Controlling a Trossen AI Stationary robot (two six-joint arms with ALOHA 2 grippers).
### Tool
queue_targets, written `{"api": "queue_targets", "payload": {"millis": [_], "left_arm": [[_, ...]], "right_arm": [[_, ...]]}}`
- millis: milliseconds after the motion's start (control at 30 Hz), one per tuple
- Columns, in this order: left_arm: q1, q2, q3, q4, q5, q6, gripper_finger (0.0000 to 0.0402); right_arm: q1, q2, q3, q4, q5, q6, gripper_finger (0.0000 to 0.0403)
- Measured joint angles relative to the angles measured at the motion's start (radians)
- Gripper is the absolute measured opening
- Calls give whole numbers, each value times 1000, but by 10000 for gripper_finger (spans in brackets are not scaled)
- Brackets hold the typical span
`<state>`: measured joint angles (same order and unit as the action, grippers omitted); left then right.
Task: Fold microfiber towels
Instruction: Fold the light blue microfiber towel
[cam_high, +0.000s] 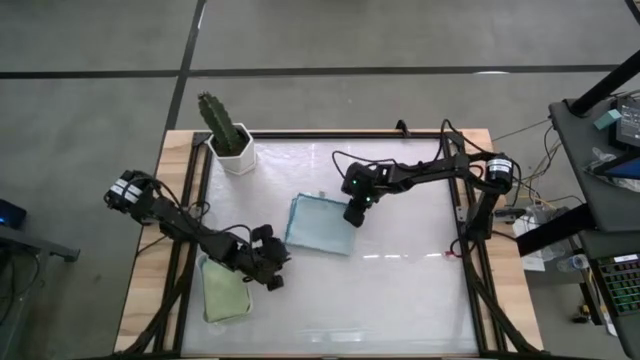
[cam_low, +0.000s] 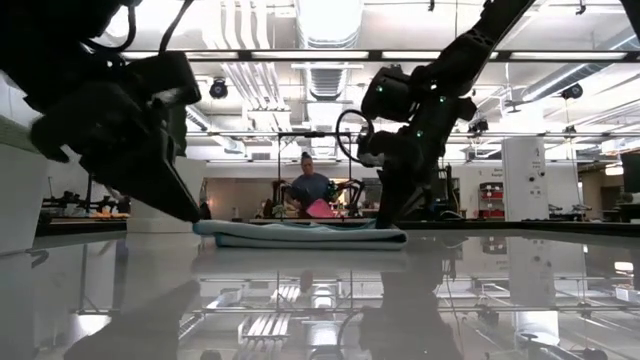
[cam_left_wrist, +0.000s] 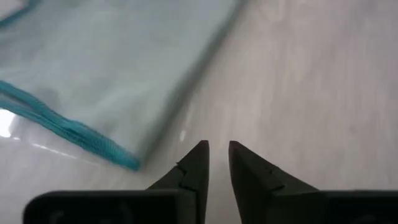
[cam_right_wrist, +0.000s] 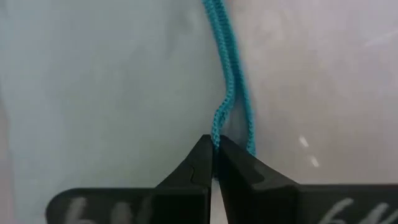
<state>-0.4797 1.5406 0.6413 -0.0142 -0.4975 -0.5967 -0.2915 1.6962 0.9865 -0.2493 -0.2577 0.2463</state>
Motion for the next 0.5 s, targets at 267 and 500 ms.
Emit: {"api": "queue_targets", "payload": {"millis": [267,500], "left_arm": [[0,0,-27,6,-59,8,10],[0,0,-84,4,-73,-21,1]], "right_arm": [[110,0,-1,0,6,87,9],[137,0,-1,-5,7,95,44]]}}
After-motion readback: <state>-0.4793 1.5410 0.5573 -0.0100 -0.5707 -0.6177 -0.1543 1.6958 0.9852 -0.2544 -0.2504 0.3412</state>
